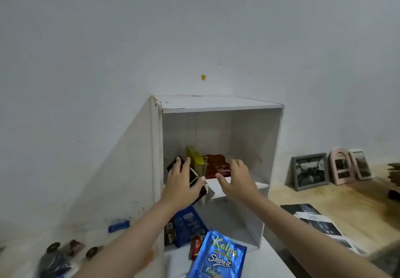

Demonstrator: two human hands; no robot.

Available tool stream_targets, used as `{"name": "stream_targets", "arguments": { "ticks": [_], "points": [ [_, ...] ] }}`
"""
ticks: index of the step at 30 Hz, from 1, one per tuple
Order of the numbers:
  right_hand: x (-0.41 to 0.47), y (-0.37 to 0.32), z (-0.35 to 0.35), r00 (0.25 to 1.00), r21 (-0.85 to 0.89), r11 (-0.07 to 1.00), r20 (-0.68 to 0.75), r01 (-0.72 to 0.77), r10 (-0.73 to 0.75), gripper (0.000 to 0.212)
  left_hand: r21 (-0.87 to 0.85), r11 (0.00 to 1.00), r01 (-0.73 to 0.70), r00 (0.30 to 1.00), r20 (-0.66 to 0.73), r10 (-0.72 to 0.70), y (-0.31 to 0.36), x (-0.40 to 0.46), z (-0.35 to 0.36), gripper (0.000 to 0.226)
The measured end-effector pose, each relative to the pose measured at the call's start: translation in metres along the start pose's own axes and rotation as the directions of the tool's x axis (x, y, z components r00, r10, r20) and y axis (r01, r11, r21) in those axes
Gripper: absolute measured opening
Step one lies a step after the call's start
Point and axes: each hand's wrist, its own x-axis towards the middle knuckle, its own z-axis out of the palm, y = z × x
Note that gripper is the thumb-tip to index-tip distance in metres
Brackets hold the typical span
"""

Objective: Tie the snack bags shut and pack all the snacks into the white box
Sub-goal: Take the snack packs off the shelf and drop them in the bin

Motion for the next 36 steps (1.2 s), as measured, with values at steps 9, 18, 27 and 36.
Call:
{"name": "stream_targets", "arguments": {
  "ticks": [9,18,27,36],
  "points": [
    [0.087,0.013,0.057,0.955,0.194,0.938,0.124,-0.288,0.268,0.083,-0.196,0.928,0.317,0.946,0.136,-0.294,-0.024,0.066,0.026,0.071],
    [0.128,0.006,0.093,0.942,0.122,0.978,0.313,-0.167,0.122,0.062,-0.153,0.894,0.422,0.896,0.222,-0.385,-0.043,0.061,0.039,0.075],
    [0.14,0.052,0.081,0.914,0.184,0.931,0.321,-0.316,0.248,0.031,-0.145,0.878,0.457,0.889,0.124,-0.442,-0.026,0.052,0.044,0.068],
    [0.121,0.098,0.077,0.855,-0.061,0.982,0.484,-0.18,0.187,0.064,-0.187,0.822,0.538,0.842,0.064,-0.536,-0.017,0.046,0.05,0.069]
  ]
}}
